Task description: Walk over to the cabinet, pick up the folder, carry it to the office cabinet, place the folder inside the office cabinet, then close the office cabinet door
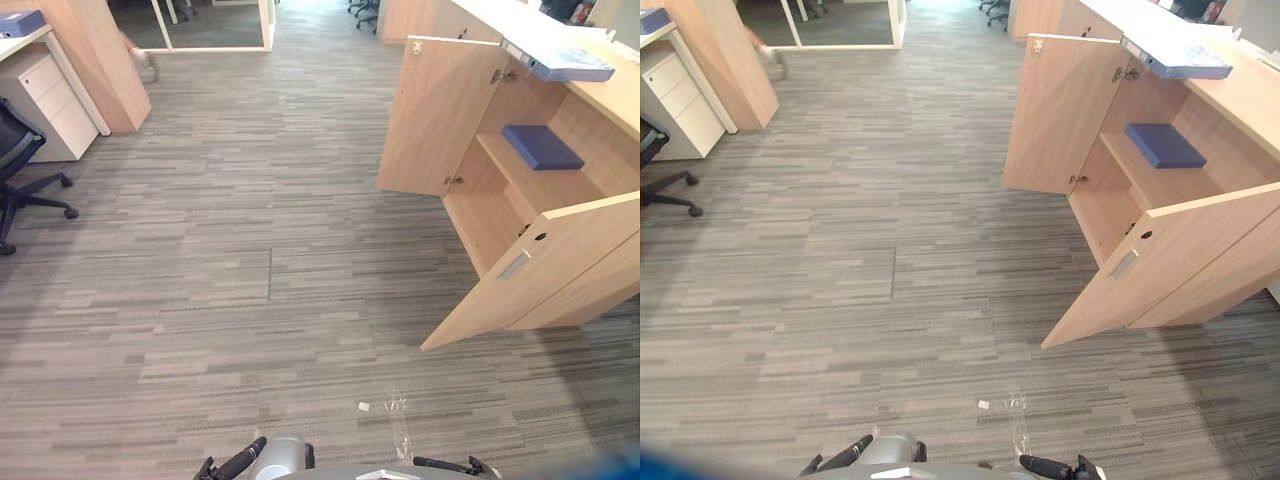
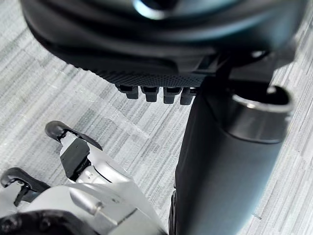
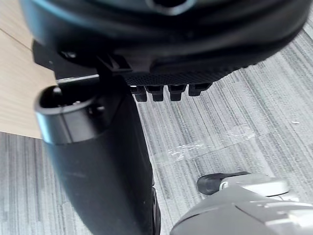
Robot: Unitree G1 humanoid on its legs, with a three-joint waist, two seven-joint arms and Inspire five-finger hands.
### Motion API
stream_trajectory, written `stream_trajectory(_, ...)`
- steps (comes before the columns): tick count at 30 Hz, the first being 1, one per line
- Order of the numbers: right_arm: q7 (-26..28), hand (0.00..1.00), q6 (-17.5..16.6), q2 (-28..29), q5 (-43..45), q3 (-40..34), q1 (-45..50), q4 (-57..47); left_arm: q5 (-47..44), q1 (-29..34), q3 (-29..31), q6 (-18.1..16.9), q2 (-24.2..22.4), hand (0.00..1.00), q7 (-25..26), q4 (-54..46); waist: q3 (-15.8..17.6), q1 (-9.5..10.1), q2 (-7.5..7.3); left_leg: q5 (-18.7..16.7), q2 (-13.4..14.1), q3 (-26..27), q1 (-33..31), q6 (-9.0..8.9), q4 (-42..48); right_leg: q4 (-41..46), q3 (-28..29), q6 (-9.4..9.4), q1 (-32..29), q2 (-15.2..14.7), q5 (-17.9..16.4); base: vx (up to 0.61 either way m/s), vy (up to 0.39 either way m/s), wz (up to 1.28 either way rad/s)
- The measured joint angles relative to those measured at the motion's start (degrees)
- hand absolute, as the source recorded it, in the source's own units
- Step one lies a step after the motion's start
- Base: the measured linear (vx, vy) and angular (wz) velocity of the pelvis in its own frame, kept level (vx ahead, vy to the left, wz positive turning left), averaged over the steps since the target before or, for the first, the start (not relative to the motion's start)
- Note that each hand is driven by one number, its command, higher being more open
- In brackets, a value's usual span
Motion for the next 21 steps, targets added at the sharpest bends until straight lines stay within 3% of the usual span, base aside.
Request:
stream_trajectory(2,-0.26,1.0,0.09,0.23,0.13,-0.35,-0.44,-0.4,-0.05,0.22,-0.01,-0.55,-0.37,1.0,0.11,-1.07,0.0,0.71,-0.48,-4.77,2.41,-0.42,-2.75,-0.45,-2.46,1.29,2.22,0.98,0.33,-1.69,-1.11,0.22,0.171,-0.47)
stream_trajectory(3,-0.27,1.0,0.09,0.3,0.14,-0.37,-0.6,-0.5,-0.1,0.07,-0.01,-0.77,-0.37,1.0,0.14,-1.06,-0.03,1.06,-0.65,-5.04,2.79,-0.65,-3.23,-0.84,-4.73,1.31,2.84,1.44,0.34,-2.49,-1.36,0.26,0.238,-0.51)
stream_trajectory(5,-0.32,1.0,0.17,0.79,0.16,-0.78,-1.09,-0.98,-0.2,-0.4,0.03,-1.41,-0.24,1.0,0.2,-1.05,0.15,1.62,-1.24,-4.78,3.27,-2.55,-4.61,-1.11,-14.2,1.16,3.89,4.06,1.13,-6.02,-2.92,0.29,0.288,-0.28)
stream_trajectory(7,-0.44,1.0,0.29,0.81,0.17,-0.82,-1.26,-1.41,-0.41,-0.63,-0.01,-1.71,-0.37,1.0,0.77,-1.05,0.09,1.86,-1.21,-2.81,3.79,-4.37,-5.4,-1.15,-22.88,1.18,3.9,7.14,2.36,-9.43,-5.34,0.36,0.402,-0.04)
stream_trajectory(8,-0.83,1.0,0.35,1.03,0.23,-0.77,-1.37,-1.72,-0.85,-0.45,0.03,-1.72,-0.31,1.0,1.21,-0.84,-0.27,2.02,-0.89,4.09,4.09,-1.58,-5.05,-2.21,-24.83,1.27,3.36,9.68,4.05,-12.39,-7.64,0.34,0.402,-0.02)
stream_trajectory(10,-0.89,1.0,0.61,2.7,0.58,-1.24,-2.52,-1.31,-0.64,-0.97,0.08,-1.75,0.44,1.0,2.27,-0.88,-1.01,2.63,-2.68,1.91,2.18,1.16,-5.84,-0.12,-21.91,2.87,3.12,9.88,3.98,-15.08,-7.82,0.4,0.396,-0.15)
stream_trajectory(11,-0.76,1.0,0.63,5.15,1.11,-1.94,-3.76,-1.35,-0.56,-1.33,0.09,-1.69,0.71,1.0,2.84,-0.53,-1.24,2.94,-2.92,-0.4,1.59,2.51,-5.51,0.81,-20.53,4.99,2.87,8.53,3.15,-15.66,-6.31,0.51,0.437,-0.41)
stream_trajectory(13,-0.13,1.0,0.63,7.25,2.13,-2.7,-4.85,-1.34,-0.62,-1.33,0.96,-1.31,0.95,1.0,3.42,0.36,-3.14,3.28,-4.21,-2.48,0.1,5.97,-3.59,3.08,-19.82,5.69,3.57,9.19,2.74,-18.52,-3.05,0.46,0.38,-0.57)
stream_trajectory(14,0.03,1.0,0.41,8.54,2.18,-3.83,-4.86,-1.32,-0.57,-1.06,0.98,-1.0,1.2,1.0,3.5,0.36,-4.8,3.12,-5.1,-3.53,-2.3,7.62,-1.2,4.73,-20.58,7.68,4.49,9.42,2.17,-21.82,-0.66,0.41,0.336,-0.57)
stream_trajectory(15,0.07,1.0,0.18,8.82,2.28,-4.43,-4.85,-1.24,-0.52,-0.8,1.0,-0.98,1.33,1.0,3.52,0.35,-5.22,3.27,-5.51,-3.58,-3.68,8.44,0.32,4.89,-21.92,10.14,5.41,9.06,1.02,-23.13,-0.13,0.47,0.386,-0.63)
stream_trajectory(17,0.16,1.0,0.3,8.75,2.64,-6.56,-4.86,-1.92,1.19,-0.58,0.2,-0.99,1.43,1.0,3.62,0.35,-5.51,2.71,-4.87,-3.59,-7.54,8.92,5.33,6.39,-26.54,22.03,8.23,5.8,-4.56,-26.04,3.08,0.29,0.275,-0.41)
stream_trajectory(18,-0.02,1.0,-0.02,8.29,3.18,-7.38,-5.08,-3.53,1.56,-0.84,-0.71,-1.0,1.4,1.0,3.78,0.33,-5.6,2.22,-4.14,-3.23,-9.5,9.6,9.02,7.67,-30.38,33.38,9.92,-0.17,-10.52,-27.47,6.83,0.22,0.246,-0.17)
stream_trajectory(19,-0.03,1.0,-0.44,8.14,4.25,-7.28,-5.37,-4.24,1.76,-1.2,-1.43,-1.01,1.54,1.0,3.75,0.39,-5.46,1.77,-3.95,-2.93,-10.77,9.89,11.81,8.23,-32.79,41.94,9.86,-2.82,-14.49,-28.31,7.75,0.25,0.266,-0.07)
stream_trajectory(20,-0.36,1.0,-1.04,7.96,4.57,-6.96,-6.32,-4.75,2.87,-1.74,-2.57,-1.03,1.49,1.0,3.62,0.41,-5.1,1.0,-3.2,-2.9,-11.36,10.09,15.99,8.29,-35.98,49.71,6.93,-3.72,-17.96,-28.65,7.11,0.19,0.178,0.0)
stream_trajectory(21,-0.56,1.0,-1.2,7.92,4.58,-6.82,-6.75,-4.77,3.41,-1.8,-3.4,-1.1,1.43,1.0,3.52,0.4,-4.92,0.78,-2.47,-2.78,-11.32,10.06,18.11,8.5,-37.66,51.64,4.58,-3.56,-19.22,-28.6,6.74,0.26,0.231,-0.11)
